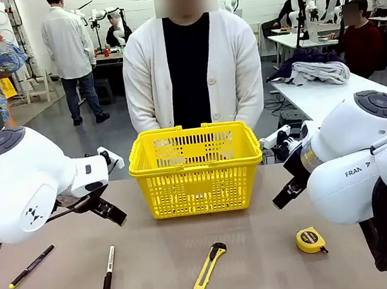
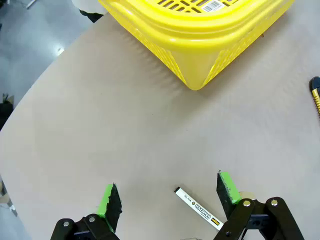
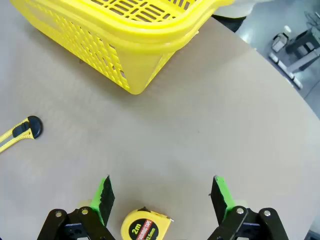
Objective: Place the items the person wants into the basket.
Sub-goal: Pick up the item the person points to and place it in the Market Basket.
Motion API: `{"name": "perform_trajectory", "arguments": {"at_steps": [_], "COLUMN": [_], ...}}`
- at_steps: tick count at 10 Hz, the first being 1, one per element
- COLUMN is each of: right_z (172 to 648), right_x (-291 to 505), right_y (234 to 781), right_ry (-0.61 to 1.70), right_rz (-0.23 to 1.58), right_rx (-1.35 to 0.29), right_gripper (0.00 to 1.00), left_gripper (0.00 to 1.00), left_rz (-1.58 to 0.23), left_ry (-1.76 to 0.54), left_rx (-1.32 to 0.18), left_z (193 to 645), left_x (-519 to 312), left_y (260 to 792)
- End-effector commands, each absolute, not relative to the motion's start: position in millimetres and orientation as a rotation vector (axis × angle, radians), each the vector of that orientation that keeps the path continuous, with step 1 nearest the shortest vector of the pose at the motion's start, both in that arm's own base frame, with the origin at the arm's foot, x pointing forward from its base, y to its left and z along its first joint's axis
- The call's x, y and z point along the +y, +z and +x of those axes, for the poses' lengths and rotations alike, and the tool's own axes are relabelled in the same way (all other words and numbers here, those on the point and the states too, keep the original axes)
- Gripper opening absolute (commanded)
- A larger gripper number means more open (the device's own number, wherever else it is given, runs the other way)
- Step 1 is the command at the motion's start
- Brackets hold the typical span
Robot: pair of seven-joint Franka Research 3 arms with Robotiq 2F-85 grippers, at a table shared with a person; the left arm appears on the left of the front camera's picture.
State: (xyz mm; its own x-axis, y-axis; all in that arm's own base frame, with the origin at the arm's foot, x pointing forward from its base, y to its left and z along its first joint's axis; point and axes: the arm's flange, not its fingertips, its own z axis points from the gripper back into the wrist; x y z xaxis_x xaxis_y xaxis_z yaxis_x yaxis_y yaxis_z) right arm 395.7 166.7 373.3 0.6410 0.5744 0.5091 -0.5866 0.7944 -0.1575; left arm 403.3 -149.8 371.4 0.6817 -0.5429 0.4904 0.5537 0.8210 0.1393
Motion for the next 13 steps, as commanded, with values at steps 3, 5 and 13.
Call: {"name": "perform_trajectory", "arguments": {"at_steps": [3,5,13], "right_z": [395.7,395.7,395.7], "right_x": [166.7,166.7,166.7], "right_y": [373.3,373.3,373.3], "right_ry": [0.662,0.662,0.662], "right_rz": [0.023,0.023,0.023], "right_rx": [-0.572,-0.572,-0.572], "right_gripper": [1.00,1.00,1.00], "left_gripper": [1.00,1.00,1.00], "left_rz": [-0.021,-0.021,-0.021], "left_ry": [-0.615,-0.615,-0.615], "left_rx": [-0.544,-0.544,-0.544], "left_z": [403.3,403.3,403.3], "left_x": [-149.8,-149.8,-149.8], "left_y": [371.5,371.5,371.5]}}
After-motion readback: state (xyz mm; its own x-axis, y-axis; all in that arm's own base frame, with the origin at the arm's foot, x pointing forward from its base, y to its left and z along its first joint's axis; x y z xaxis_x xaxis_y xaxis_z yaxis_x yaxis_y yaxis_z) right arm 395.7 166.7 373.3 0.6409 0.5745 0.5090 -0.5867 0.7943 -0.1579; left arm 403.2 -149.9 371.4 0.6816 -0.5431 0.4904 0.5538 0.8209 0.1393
